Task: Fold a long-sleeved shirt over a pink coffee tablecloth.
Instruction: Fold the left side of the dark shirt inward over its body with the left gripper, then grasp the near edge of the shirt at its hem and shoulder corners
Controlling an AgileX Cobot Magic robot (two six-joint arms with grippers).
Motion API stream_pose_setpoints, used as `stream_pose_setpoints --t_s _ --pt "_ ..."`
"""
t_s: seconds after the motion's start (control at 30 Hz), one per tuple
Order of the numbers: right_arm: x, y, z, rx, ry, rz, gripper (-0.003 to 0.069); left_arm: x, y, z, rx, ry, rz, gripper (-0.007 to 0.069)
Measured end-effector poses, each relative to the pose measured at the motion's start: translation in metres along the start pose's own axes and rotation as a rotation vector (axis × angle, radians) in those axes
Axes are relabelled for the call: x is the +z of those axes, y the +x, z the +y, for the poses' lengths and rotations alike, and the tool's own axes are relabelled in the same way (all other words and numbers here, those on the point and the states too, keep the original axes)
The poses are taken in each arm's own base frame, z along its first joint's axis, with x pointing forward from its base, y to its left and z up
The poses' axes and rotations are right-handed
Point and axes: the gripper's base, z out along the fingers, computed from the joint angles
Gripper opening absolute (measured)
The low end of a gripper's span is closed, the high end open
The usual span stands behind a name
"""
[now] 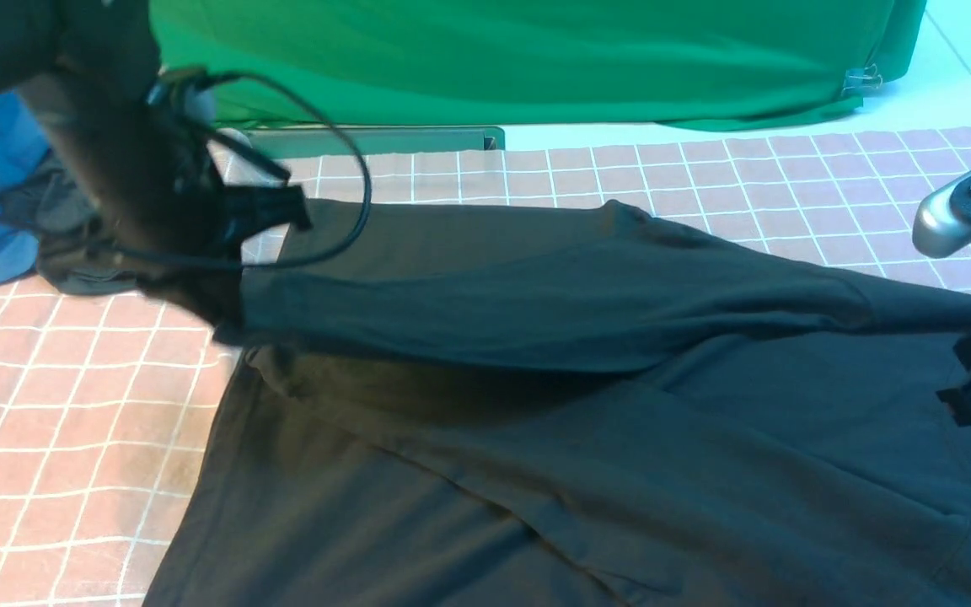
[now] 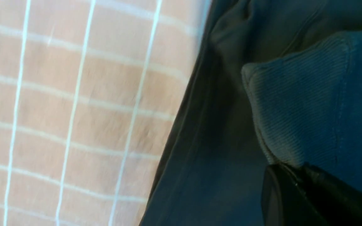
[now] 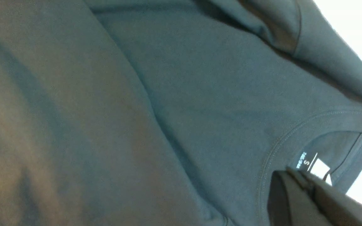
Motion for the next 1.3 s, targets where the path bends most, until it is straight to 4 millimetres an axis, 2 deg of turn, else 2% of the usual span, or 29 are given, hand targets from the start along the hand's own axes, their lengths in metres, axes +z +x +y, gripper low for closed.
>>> stream_pose_setpoints --t_s 0.3,0.6,0.8,0.87,0.93,0.97,1.07,1.1,1.17,1.2,1.23,1.27,1.3 --pt "0.0 -0.002 0.0 0.012 0.002 -0.02 0.0036 0.026 0.02 0.005 -0.026 -0.009 0.106 0.0031" --pt "0.0 -0.002 0.0 0.016 0.003 -0.023 0.0036 0.044 0.028 0.008 -0.032 -0.008 0.111 0.0039" --pt "0.003 -0.004 -0.002 0.025 0.009 -0.038 0.0036 0.047 0.027 0.01 -0.014 -0.029 0.082 0.0198" --pt "0.01 -0.004 -0.013 0.08 0.025 0.005 0.0036 0.044 0.024 0.013 0.008 -0.064 0.063 0.028" --pt "0.013 -0.005 -0.021 0.12 0.033 0.035 0.0036 0.041 0.021 0.013 0.013 -0.068 0.048 0.0308" --pt "0.019 -0.007 -0.036 0.187 0.033 0.084 0.0036 0.035 0.016 0.01 0.011 -0.055 0.023 0.0323" --pt "0.028 -0.011 -0.052 0.275 -0.019 0.133 0.0036 0.027 0.011 0.002 0.022 -0.005 -0.01 0.0304" --pt "0.038 -0.013 -0.064 0.346 -0.065 0.163 0.0036 0.025 0.01 -0.005 0.037 0.031 -0.027 0.0265" --pt "0.053 -0.02 -0.075 0.421 -0.134 0.172 0.0036 0.024 0.013 -0.018 0.07 0.073 -0.043 0.0175" --pt "0.063 -0.022 -0.078 0.446 -0.154 0.184 0.0038 0.025 0.016 -0.024 0.091 0.08 -0.048 0.0129" --pt "0.067 -0.023 -0.08 0.45 -0.158 0.189 0.0038 0.025 0.017 -0.026 0.098 0.081 -0.047 0.0119" --pt "0.083 -0.024 -0.083 0.467 -0.175 0.206 0.005 0.029 0.019 -0.034 0.119 0.087 -0.047 0.0062" --pt "0.092 -0.025 -0.084 0.474 -0.178 0.211 0.0062 0.034 0.02 -0.037 0.124 0.092 -0.042 0.0039"
